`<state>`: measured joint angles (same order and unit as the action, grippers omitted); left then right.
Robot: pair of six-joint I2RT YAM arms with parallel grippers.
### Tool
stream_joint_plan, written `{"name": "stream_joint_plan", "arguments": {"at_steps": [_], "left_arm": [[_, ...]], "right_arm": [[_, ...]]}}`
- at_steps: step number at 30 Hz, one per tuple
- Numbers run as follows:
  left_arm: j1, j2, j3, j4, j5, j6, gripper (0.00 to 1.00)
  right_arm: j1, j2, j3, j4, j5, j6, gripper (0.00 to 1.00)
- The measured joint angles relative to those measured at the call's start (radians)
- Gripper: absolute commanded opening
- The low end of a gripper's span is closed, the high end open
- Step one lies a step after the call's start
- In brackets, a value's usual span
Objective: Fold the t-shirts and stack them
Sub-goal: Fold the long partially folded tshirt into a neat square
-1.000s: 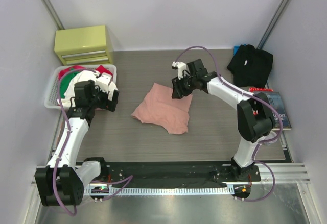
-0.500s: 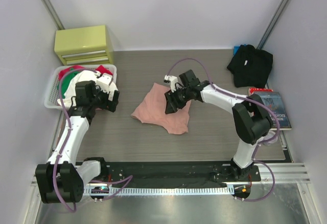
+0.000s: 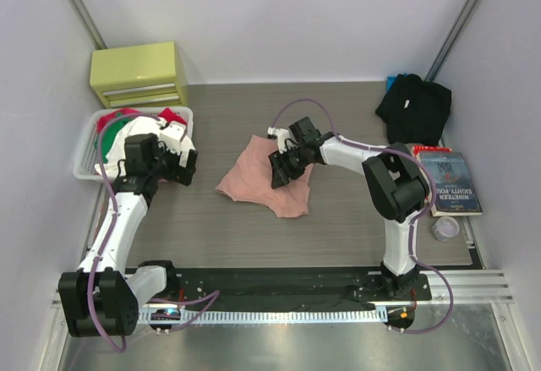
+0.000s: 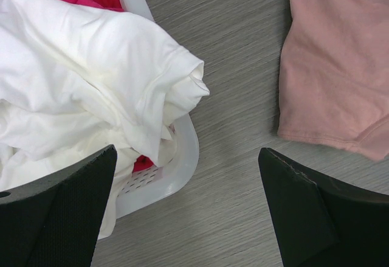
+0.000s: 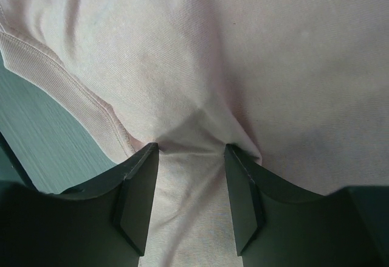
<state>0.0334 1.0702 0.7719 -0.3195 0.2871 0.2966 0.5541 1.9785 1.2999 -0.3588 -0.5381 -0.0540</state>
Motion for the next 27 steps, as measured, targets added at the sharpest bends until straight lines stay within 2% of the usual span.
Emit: {"name": "stream_joint_plan", "arguments": {"at_steps": [9,15,20,23,27], "left_arm": [[0.000,0.000,0.000,0.000,0.000,0.000,1.00],[0.000,-0.002,0.000,-0.002,0.003,-0.005,1.00],[-0.008,0.000,-0.001,0.007,0.037,-0.050,1.00],[-0.017,-0.025,0.001,0.026,0.038,-0.079,1.00],[-0.071,-0.010,0.087,-0.021,0.026,-0.087,1.00]], "right_arm": [[0.010,0.111,0.124,0.053,-0.040,0.039,0.52],[0.025,0.085,0.064,0.154,-0.028,0.041,0.52],[0.029,-0.039,-0.055,0.156,0.048,0.017,0.59],[0.031,-0.177,-0.125,0.141,0.102,-0.011,0.62],[0.031,-0.383,-0.140,0.138,0.149,-0.060,0.63]]}}
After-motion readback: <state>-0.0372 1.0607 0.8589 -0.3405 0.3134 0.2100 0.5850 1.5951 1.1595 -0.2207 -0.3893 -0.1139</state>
